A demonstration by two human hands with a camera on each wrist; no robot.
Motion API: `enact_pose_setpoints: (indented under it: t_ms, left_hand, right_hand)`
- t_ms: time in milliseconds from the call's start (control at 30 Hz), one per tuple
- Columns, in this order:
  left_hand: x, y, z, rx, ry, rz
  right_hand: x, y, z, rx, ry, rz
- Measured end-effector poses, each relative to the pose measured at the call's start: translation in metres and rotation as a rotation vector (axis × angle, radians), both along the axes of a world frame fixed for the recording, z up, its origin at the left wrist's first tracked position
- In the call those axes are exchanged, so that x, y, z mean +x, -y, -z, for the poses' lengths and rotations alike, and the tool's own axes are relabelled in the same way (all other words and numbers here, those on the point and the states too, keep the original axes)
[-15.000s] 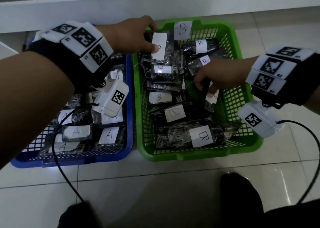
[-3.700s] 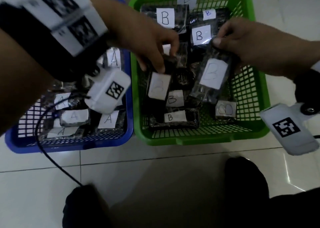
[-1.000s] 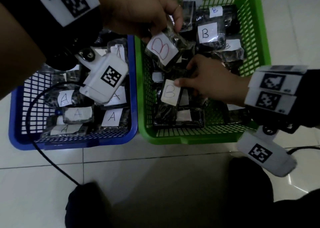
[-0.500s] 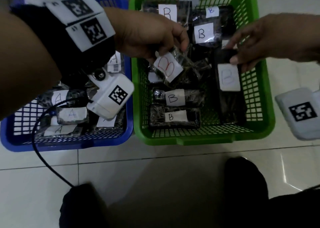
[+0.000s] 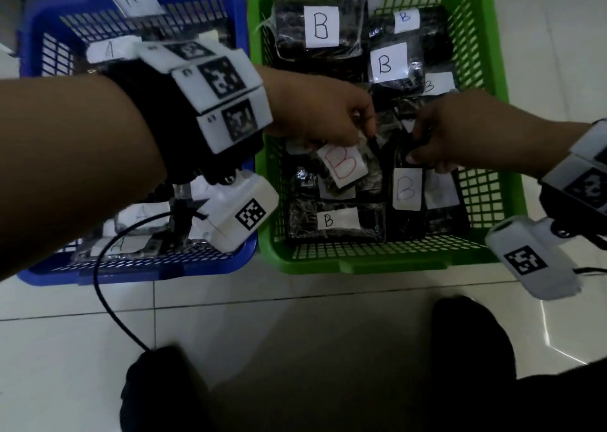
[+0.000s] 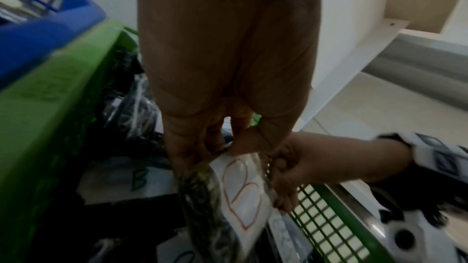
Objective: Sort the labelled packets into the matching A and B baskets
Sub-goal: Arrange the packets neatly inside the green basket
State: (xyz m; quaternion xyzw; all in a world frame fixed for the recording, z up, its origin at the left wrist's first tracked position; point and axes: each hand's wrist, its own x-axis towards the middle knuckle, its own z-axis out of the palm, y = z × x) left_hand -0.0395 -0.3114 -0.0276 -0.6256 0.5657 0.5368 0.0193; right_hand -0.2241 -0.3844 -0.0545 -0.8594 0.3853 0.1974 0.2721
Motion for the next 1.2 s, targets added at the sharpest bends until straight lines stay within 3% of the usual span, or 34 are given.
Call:
enact_pose_setpoints:
  t_ms: [200,333,467,567,700,800,900,1033,1200]
  left_hand:
    - [-0.01,-0.002,0.014,-0.299,0.135,0.238]
    - [-0.009,-0.005,0.018,-0.399,0.076,0.152]
    - [-0.013,-0.017,0.026,-0.403,-0.047,-0.025]
    - [-0.014,-0.023,0.026,-0.613,0.061,0.002]
    - [0.003,-0.015,0.017,-0.833,0.281,0.115]
    - [0.024,-0.005,0.015,-0.728,0.38,0.097]
    - [0.032,-0.001,0.015,-0.575,0.468,0.254]
    - [0.024,-0.003,0.012,-0.59,0.585,0.368]
    - [0.019,-0.007,0.012,-0.591,0.649,0.371]
  right_hand:
    - [-0.001,-0.005,0.008,-0.168,0.034,-0.08]
    - [0.001,-0.008,0.001,-0.194,0.133,-0.133]
    - [0.012,-0.007,-0.008,0.081,0.15,-0.108]
    - [0.016,-0.01,-0.004,0.193,0.217,0.011]
    - [0.013,-0.021,0.013,-0.019,0.213,-0.238]
    - [0.007,-0.017,0.013,-0.061,0.174,-0.263]
    - [0.011,-0.007,0.001,-0.126,0.211,-0.291]
    - [0.022,0.028,-0.014,-0.319,0.374,-0.054]
    - [0.036,0.048,-0.005,-0.318,0.165,-0.198]
